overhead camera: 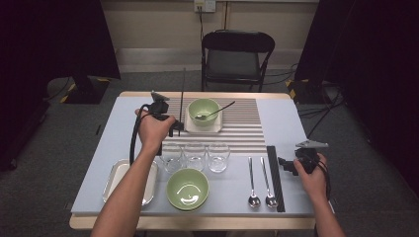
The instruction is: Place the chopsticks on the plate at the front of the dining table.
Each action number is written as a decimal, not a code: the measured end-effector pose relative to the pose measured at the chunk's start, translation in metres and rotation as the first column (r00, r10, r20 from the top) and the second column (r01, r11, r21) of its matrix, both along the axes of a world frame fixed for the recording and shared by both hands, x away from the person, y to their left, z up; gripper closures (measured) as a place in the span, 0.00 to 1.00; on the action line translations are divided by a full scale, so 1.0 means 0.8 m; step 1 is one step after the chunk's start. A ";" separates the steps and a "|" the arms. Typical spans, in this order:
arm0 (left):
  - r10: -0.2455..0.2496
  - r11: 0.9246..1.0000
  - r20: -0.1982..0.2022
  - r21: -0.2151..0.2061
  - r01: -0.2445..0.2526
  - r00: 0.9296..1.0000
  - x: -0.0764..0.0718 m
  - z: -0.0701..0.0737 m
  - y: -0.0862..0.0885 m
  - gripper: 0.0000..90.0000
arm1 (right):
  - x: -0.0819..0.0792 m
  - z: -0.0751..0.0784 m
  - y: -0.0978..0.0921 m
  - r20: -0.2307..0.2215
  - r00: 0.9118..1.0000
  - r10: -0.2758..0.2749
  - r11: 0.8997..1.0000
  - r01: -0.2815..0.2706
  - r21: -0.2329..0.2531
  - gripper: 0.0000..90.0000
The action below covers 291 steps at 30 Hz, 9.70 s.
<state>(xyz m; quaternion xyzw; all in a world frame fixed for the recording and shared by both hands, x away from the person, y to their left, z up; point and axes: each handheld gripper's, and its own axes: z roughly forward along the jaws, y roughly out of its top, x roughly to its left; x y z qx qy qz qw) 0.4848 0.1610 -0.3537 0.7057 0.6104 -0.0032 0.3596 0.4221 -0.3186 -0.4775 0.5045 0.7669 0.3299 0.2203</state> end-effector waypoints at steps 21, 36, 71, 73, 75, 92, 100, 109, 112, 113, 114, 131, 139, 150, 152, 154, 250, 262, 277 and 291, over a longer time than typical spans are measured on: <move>0.022 0.999 -0.012 0.027 -0.022 1.000 0.025 -0.016 -0.001 0.97 | 0.000 0.000 0.000 -0.001 1.000 0.000 1.000 0.000 0.000 0.20; 0.031 0.999 -0.023 0.039 -0.031 0.999 0.036 -0.022 -0.006 0.97 | 0.000 0.000 0.000 -0.003 1.000 0.003 1.000 -0.003 0.001 0.20; 0.059 0.997 -0.069 0.058 -0.055 0.996 0.058 -0.045 -0.006 0.97 | 0.001 0.000 0.000 -0.006 1.000 0.004 1.000 -0.004 0.003 0.20; 0.059 0.997 -0.069 0.062 -0.055 0.996 0.059 -0.047 -0.006 0.97 | 0.000 0.000 0.000 -0.005 1.000 0.004 1.000 -0.004 0.004 0.20; 0.058 0.996 -0.071 0.069 -0.053 0.996 0.061 -0.049 -0.006 0.97 | 0.000 0.000 0.000 -0.005 1.000 0.004 1.000 -0.004 0.004 0.20; 0.068 0.996 -0.105 0.067 -0.061 0.992 0.071 -0.063 -0.013 0.97 | 0.000 0.000 0.000 -0.004 1.000 0.003 1.000 -0.003 0.002 0.20; 0.073 0.995 -0.111 0.083 -0.064 0.991 0.073 -0.066 -0.011 0.97 | 0.000 0.000 0.000 -0.003 1.000 0.003 1.000 -0.003 0.002 0.20; 0.083 0.994 -0.123 0.078 -0.074 0.989 0.074 -0.067 -0.013 0.97 | 0.000 0.000 0.000 0.000 1.000 0.003 1.000 -0.003 -0.001 0.20; 0.082 0.994 -0.128 0.085 -0.072 0.988 0.075 -0.069 -0.013 0.97 | 0.000 0.000 0.000 0.000 1.000 0.003 1.000 -0.003 0.000 0.20; 0.076 0.994 -0.129 0.087 -0.065 0.989 0.075 -0.070 -0.012 0.97 | 0.000 0.000 0.000 0.000 1.000 0.003 1.000 -0.003 0.000 0.20; 0.082 0.993 -0.130 0.091 -0.070 0.988 0.075 -0.070 -0.013 0.97 | 0.000 0.000 0.000 0.000 1.000 0.003 1.000 -0.003 -0.001 0.20; 0.084 0.995 -0.157 0.072 -0.074 0.984 0.080 -0.078 -0.017 0.97 | 0.000 0.000 0.000 0.000 1.000 0.002 1.000 -0.002 0.000 0.20; 0.077 0.995 -0.172 0.075 -0.065 0.982 0.081 -0.081 -0.018 0.97 | 0.000 0.000 0.000 0.001 1.000 0.003 1.000 -0.003 0.000 0.20; 0.075 0.994 -0.180 0.088 -0.060 0.981 0.083 -0.086 -0.021 0.97 | 0.000 0.000 0.000 0.001 1.000 0.003 1.000 -0.003 0.000 0.20; 0.069 0.994 -0.182 0.095 -0.052 0.981 0.083 -0.087 -0.021 0.97 | 0.000 0.000 0.000 0.001 1.000 0.004 1.000 -0.004 0.000 0.20; 0.080 0.994 -0.184 0.094 -0.064 0.980 0.084 -0.088 -0.023 0.97 | 0.000 0.000 0.000 0.001 1.000 0.003 1.000 -0.003 -0.001 0.20; 0.100 0.992 -0.278 0.099 -0.076 0.955 0.087 -0.101 -0.034 0.96 | 0.000 0.000 0.000 0.001 1.000 0.003 1.000 -0.003 -0.001 0.20; 0.110 0.992 -0.277 0.085 -0.090 0.954 0.088 -0.102 -0.036 0.96 | 0.000 0.000 0.000 0.001 1.000 0.003 1.000 -0.003 0.000 0.20; 0.116 0.992 -0.274 0.075 -0.099 0.955 0.089 -0.103 -0.036 0.96 | 0.000 0.000 0.000 0.001 1.000 0.003 1.000 -0.003 0.000 0.20; 0.124 0.991 -0.275 0.077 -0.107 0.953 0.087 -0.101 -0.038 0.92 | 0.000 0.000 0.000 0.001 1.000 0.004 1.000 -0.004 0.001 0.20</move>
